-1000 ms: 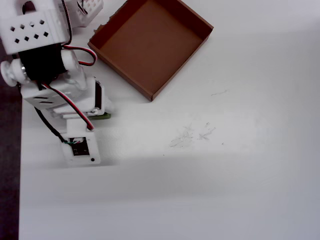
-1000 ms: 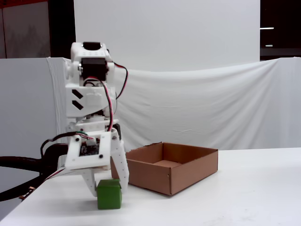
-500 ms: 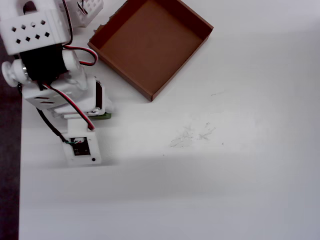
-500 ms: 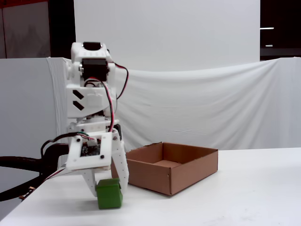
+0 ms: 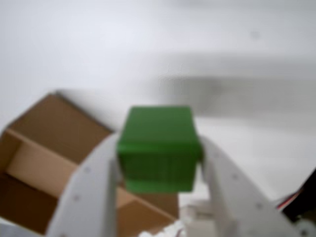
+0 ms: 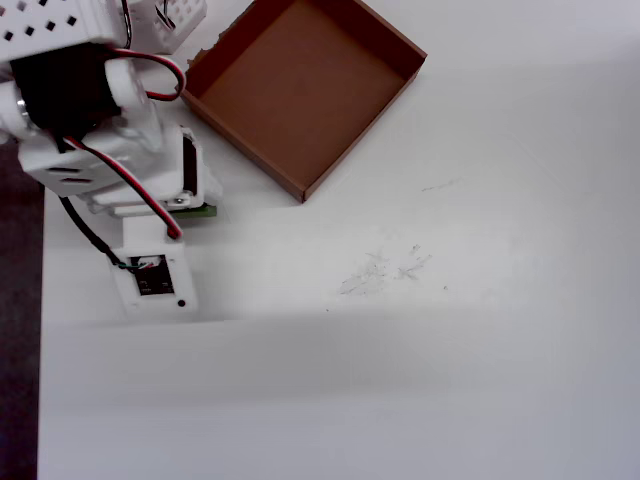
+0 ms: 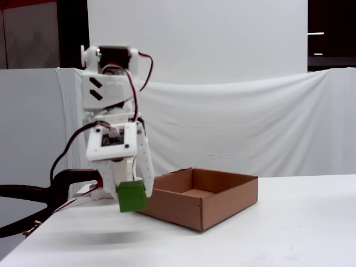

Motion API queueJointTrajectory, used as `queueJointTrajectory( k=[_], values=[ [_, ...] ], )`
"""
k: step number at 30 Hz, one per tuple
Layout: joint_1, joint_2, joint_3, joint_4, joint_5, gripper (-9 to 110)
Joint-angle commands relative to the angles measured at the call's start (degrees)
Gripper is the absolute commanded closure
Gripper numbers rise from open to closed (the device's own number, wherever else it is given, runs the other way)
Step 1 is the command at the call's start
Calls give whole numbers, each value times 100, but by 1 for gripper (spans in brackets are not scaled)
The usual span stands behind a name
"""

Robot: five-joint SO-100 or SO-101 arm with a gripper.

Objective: Grasp a green cube and put it in a box.

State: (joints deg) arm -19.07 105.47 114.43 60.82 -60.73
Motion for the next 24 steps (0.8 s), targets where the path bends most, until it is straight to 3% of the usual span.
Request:
queueJointTrajectory(
  k=[1,10,24],
  values=[
    [-193,483,-527,501,-26,88],
    [-1143,923,-1257,1512,229,88],
    [-2593,861,-1178,1547,1028,88]
  ],
)
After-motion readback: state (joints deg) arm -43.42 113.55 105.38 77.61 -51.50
